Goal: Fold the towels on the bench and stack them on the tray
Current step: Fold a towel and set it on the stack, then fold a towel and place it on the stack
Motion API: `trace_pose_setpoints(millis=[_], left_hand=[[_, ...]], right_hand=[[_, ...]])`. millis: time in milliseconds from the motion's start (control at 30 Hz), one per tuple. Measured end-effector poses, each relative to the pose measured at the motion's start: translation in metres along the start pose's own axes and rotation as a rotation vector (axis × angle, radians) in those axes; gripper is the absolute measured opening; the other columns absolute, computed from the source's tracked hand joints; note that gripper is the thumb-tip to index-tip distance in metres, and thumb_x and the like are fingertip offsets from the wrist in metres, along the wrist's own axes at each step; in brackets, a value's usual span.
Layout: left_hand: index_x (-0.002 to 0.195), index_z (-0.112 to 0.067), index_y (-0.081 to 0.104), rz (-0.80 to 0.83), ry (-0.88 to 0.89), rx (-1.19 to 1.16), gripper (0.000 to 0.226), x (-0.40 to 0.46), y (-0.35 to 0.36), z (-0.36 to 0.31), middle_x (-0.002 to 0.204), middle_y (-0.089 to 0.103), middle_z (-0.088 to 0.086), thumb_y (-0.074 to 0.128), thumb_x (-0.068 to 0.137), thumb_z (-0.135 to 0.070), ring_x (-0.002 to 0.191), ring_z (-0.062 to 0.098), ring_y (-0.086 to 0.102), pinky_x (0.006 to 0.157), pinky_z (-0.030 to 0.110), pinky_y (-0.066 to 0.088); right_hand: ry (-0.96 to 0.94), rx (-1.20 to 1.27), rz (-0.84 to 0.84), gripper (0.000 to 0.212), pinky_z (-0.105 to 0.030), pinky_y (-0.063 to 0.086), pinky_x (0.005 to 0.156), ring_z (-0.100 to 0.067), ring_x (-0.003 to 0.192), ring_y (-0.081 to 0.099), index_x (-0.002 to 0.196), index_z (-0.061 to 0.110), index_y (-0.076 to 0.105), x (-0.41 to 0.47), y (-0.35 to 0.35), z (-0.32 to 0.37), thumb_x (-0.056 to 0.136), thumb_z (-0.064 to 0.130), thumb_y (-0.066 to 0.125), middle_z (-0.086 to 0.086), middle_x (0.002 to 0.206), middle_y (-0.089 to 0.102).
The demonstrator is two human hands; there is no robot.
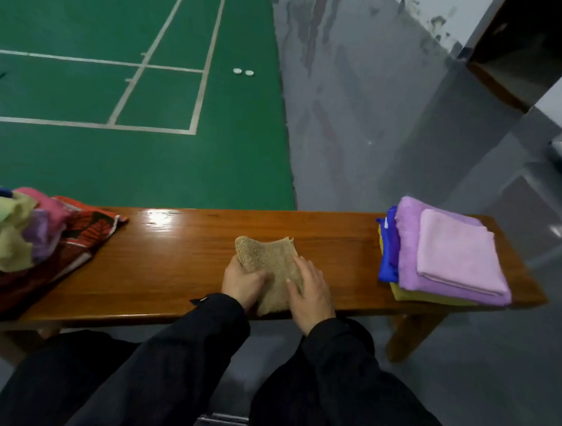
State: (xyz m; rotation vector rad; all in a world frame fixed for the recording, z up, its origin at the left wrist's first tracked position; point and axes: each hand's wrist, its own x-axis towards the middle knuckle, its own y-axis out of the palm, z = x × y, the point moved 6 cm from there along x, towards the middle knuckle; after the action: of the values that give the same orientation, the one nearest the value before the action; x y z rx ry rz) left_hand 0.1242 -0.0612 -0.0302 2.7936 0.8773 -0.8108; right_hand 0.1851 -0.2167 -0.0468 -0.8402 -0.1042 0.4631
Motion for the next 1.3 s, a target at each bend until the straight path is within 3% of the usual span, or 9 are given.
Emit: trace_pose_setpoints(millis=[100, 200, 367, 600, 700, 867, 1067, 1167, 1300], left_hand=[[0.115, -0.006, 0.064, 0.173, -0.002, -0.130, 0.027, -0.018, 0.022, -0.018, 0.107, 0.073, 0.015, 0.066, 0.089, 0.002, 0.092, 0.029, 0.073, 0.072, 0.038, 0.061], [0.117, -0.004, 0.064, 0.372, -0.030, -0.290, 0.026, -0.034, 0.041, -0.035, 0.109, 0.074, 0.020, 0.065, 0.092, 0.000, 0.099, 0.036, 0.073, 0.078, 0.047, 0.061], [0.121, -0.004, 0.061, 0.437, -0.073, -0.388, 0.028, -0.031, 0.064, -0.050, 0.113, 0.073, 0.021, 0.063, 0.094, -0.002, 0.104, 0.038, 0.072, 0.085, 0.054, 0.060], [0.127, -0.003, 0.058, 0.482, -0.076, -0.270, 0.035, -0.007, 0.121, -0.067, 0.118, 0.070, 0.022, 0.065, 0.092, -0.002, 0.105, 0.038, 0.070, 0.087, 0.056, 0.059], [0.128, -0.007, 0.057, 0.408, -0.004, -0.140, 0.039, 0.011, 0.132, -0.062, 0.126, 0.067, 0.019, 0.071, 0.091, -0.008, 0.110, 0.033, 0.069, 0.096, 0.052, 0.056], [0.161, -0.015, 0.013, 0.176, 0.346, 0.653, 0.101, 0.035, 0.124, -0.042, 0.156, 0.041, 0.014, 0.080, 0.085, -0.023, 0.141, 0.032, 0.043, 0.116, 0.038, 0.037], [0.160, -0.027, 0.016, 0.275, 0.590, 0.895, 0.094, 0.024, 0.169, -0.032, 0.151, 0.039, 0.018, 0.075, 0.088, -0.025, 0.132, 0.037, 0.049, 0.106, 0.040, 0.043], [0.159, -0.027, 0.018, 0.131, 0.641, 1.018, 0.086, 0.020, 0.159, -0.031, 0.164, 0.019, 0.018, 0.064, 0.091, -0.052, 0.147, 0.040, 0.026, 0.116, 0.050, 0.031], [0.152, -0.020, 0.037, 0.127, 0.667, 0.753, 0.070, 0.001, 0.120, -0.022, 0.155, 0.038, 0.011, 0.052, 0.093, -0.055, 0.141, 0.029, 0.035, 0.116, 0.042, 0.032]], right_hand=[[0.131, 0.315, -0.058, 0.058, -0.043, 0.041, 0.116, -0.012, 0.140, 0.045, 0.153, 0.036, 0.040, -0.008, -0.011, -0.008, 0.099, 0.046, 0.057, 0.007, 0.151, 0.051], [0.265, 0.657, -0.177, 0.060, -0.042, 0.048, 0.111, -0.012, 0.132, 0.055, 0.151, 0.034, 0.041, -0.009, -0.033, -0.009, 0.097, 0.031, 0.068, 0.011, 0.137, 0.057], [0.218, 0.661, -0.593, 0.044, -0.034, 0.052, 0.102, -0.002, 0.114, 0.062, 0.139, 0.029, 0.053, -0.037, -0.085, -0.002, 0.097, 0.019, 0.066, 0.010, 0.126, 0.062], [0.102, 0.593, -0.805, 0.038, -0.039, 0.055, 0.097, -0.013, 0.115, 0.064, 0.131, 0.032, 0.059, -0.080, -0.121, -0.008, 0.094, 0.027, 0.060, 0.005, 0.124, 0.067], [0.061, 0.562, -0.817, 0.035, -0.039, 0.055, 0.094, -0.015, 0.114, 0.065, 0.130, 0.031, 0.060, -0.092, -0.127, -0.009, 0.095, 0.027, 0.059, 0.008, 0.122, 0.068], [0.070, 0.508, -0.809, 0.035, -0.040, 0.055, 0.092, -0.016, 0.113, 0.064, 0.127, 0.044, 0.057, -0.095, -0.124, -0.021, 0.094, 0.032, 0.059, 0.018, 0.119, 0.066], [0.096, 0.481, -0.737, 0.033, -0.029, 0.053, 0.088, -0.013, 0.112, 0.064, 0.123, 0.040, 0.060, -0.090, -0.115, -0.019, 0.091, 0.041, 0.056, 0.012, 0.118, 0.066], [0.087, 0.453, -0.668, 0.036, -0.029, 0.052, 0.090, -0.011, 0.114, 0.062, 0.124, 0.032, 0.063, -0.091, -0.111, -0.021, 0.091, 0.044, 0.055, 0.014, 0.120, 0.065], [0.096, 0.378, -0.569, 0.029, -0.039, 0.055, 0.091, -0.008, 0.109, 0.062, 0.113, 0.031, 0.067, -0.082, -0.103, -0.024, 0.093, 0.046, 0.053, 0.019, 0.114, 0.064]])
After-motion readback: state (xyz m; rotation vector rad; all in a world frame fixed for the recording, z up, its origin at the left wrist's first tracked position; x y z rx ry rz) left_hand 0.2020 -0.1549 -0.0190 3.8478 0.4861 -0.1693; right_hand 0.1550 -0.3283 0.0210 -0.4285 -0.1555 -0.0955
